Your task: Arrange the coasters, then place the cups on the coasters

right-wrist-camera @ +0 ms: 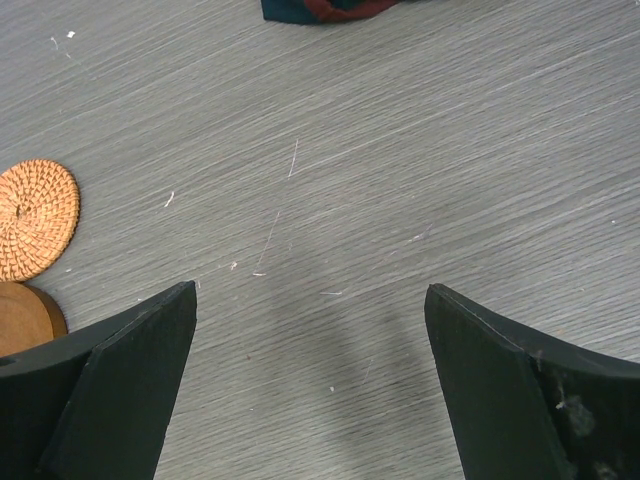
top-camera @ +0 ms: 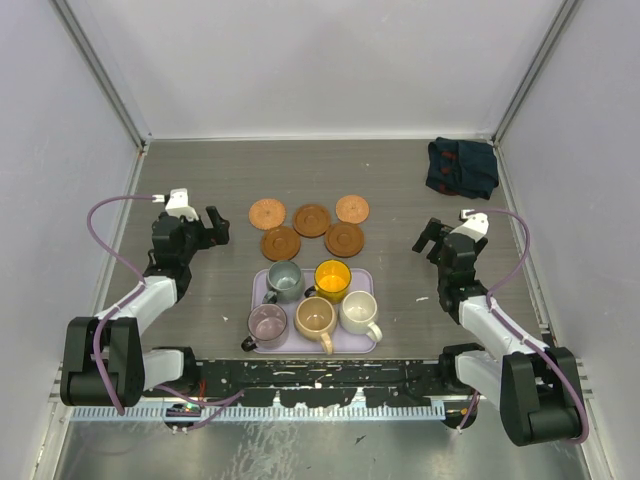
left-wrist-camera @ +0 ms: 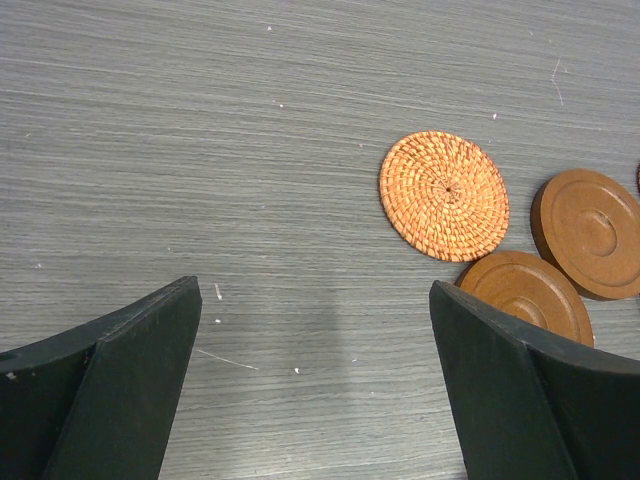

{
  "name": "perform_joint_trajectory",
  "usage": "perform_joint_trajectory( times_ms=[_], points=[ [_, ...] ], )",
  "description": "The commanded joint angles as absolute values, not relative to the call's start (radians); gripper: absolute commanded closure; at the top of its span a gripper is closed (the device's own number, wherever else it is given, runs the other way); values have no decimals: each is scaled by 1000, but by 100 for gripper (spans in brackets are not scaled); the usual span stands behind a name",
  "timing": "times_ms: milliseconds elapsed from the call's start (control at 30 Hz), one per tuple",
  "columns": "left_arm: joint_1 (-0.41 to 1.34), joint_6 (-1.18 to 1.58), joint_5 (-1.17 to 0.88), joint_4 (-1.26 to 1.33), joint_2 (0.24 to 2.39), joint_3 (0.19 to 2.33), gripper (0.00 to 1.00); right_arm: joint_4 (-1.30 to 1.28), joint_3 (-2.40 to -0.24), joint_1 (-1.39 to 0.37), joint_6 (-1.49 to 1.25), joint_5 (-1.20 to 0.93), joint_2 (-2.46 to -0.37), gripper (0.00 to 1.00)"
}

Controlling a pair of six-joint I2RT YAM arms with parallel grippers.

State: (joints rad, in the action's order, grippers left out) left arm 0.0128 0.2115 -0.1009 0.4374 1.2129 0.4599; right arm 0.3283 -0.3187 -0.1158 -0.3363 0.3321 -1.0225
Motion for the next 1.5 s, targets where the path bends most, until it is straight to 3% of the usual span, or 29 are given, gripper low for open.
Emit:
perform_joint_trajectory(
  times_ms=[0,367,867,1067,1133,1267,1400,1467],
  points=[
    [7,195,-92,497,1209,473,2,375,-334,-114,-332,344,-1014,0],
    [8,206,-108,498,1222,481,2,377,-341,-114,-334,336,-1026,0],
    [11,260,-301,471,1261,560,2,338,-483,-120,-304,108,-1100,0],
    [40,268,-395,369,1389,686,2,306,-640,-296,-238,187,-1244,5],
    [67,255,-389,361,1410,710,2,292,-695,-365,-212,224,-1300,11],
    [157,193,-306,309,1422,752,2,272,-803,-409,-225,121,-1419,52],
    [223,141,-206,273,1444,782,2,220,-936,-437,-222,24,-1560,69],
    [224,152,-191,258,1471,802,2,188,-1015,-464,-206,4,-1615,82]
  ],
)
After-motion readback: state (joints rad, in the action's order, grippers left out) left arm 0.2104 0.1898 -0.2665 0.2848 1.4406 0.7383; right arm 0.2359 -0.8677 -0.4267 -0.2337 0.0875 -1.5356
